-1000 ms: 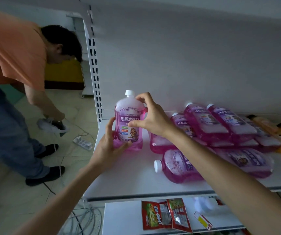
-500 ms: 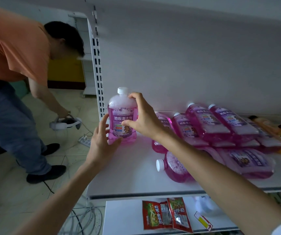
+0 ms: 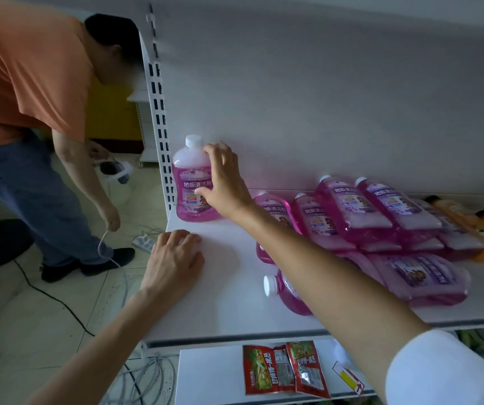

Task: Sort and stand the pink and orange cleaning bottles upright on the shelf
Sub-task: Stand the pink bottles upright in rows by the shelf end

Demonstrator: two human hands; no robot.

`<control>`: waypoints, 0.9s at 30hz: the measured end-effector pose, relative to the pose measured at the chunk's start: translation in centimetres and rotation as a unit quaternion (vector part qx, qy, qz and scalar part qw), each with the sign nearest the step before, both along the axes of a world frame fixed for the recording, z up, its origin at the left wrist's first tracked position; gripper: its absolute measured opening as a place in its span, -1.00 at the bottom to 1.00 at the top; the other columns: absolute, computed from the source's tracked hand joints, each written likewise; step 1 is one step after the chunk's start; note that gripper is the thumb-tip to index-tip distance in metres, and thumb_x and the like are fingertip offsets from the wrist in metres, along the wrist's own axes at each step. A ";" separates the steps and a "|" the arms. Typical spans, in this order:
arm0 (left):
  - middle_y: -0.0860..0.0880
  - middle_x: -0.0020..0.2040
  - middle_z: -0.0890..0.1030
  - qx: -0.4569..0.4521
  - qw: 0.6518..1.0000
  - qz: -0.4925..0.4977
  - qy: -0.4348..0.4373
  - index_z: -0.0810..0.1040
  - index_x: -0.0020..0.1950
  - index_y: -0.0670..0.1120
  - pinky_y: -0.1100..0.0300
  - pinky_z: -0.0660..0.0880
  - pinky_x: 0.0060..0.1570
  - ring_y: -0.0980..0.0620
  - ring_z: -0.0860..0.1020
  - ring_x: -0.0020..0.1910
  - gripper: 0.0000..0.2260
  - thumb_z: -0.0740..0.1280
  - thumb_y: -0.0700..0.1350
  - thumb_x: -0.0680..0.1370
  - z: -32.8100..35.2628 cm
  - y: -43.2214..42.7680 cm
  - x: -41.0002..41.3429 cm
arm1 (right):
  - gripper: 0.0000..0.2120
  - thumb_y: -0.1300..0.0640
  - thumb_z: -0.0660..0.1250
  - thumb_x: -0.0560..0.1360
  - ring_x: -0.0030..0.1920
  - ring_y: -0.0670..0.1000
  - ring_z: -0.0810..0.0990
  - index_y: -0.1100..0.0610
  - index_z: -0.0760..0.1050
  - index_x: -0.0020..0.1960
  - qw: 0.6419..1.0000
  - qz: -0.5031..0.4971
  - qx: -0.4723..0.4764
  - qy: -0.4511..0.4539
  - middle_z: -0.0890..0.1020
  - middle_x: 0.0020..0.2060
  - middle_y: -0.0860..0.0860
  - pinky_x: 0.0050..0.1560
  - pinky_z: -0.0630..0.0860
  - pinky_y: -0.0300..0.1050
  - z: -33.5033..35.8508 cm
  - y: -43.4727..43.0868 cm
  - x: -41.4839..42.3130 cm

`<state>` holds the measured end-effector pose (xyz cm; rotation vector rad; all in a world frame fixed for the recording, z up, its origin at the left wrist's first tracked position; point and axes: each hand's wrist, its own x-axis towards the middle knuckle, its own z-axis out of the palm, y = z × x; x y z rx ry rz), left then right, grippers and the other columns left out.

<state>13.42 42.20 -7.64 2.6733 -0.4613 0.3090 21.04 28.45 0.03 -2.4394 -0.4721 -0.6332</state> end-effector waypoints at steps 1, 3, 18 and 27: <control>-0.14 0.03 0.58 -0.001 1.000 0.002 -0.003 0.58 0.03 -0.13 -0.03 0.45 -0.01 -0.24 0.48 -0.02 -0.53 0.02 0.06 0.39 0.2 -0.1 -0.1 | -0.31 0.23 0.53 0.29 0.29 0.19 0.25 0.28 0.29 0.32 1.000 -0.021 -0.018 -0.004 0.30 0.30 0.22 -0.01 0.52 0.11 0.3 0.0 0.2; -0.15 0.03 0.58 0.005 1.000 0.009 -0.006 0.59 0.04 -0.14 -0.02 0.44 -0.02 -0.24 0.48 -0.02 -0.53 0.02 0.05 0.39 0.4 -0.4 -0.1 | -0.31 0.16 0.54 0.29 0.24 0.17 0.28 0.24 0.29 0.32 0.997 -0.056 -0.048 -0.012 0.34 0.24 0.19 -0.11 0.53 0.07 0.7 0.2 0.3; -0.12 0.12 0.55 -0.051 0.995 -0.030 0.078 0.52 0.20 -0.05 0.13 0.33 0.04 -0.14 0.45 0.11 -0.30 -0.08 0.30 0.31 1.9 -4.1 -1.0 | -0.44 -0.08 0.30 0.50 0.29 0.16 0.35 0.20 0.28 0.38 0.976 -0.085 -0.194 0.046 0.37 0.33 0.17 0.21 0.41 0.06 1.6 -5.5 -1.5; -0.01 0.34 0.37 -0.075 0.985 -0.044 0.149 0.37 0.37 0.02 0.07 0.17 0.25 -0.01 0.26 0.29 -0.07 -0.19 0.48 0.19 2.1 -7.8 -0.9 | -0.59 -0.04 0.01 0.62 0.20 0.15 0.49 0.19 0.45 0.25 0.950 -0.153 -0.183 0.202 0.55 0.19 0.19 0.26 0.36 0.04 -1.7 -12.3 -4.0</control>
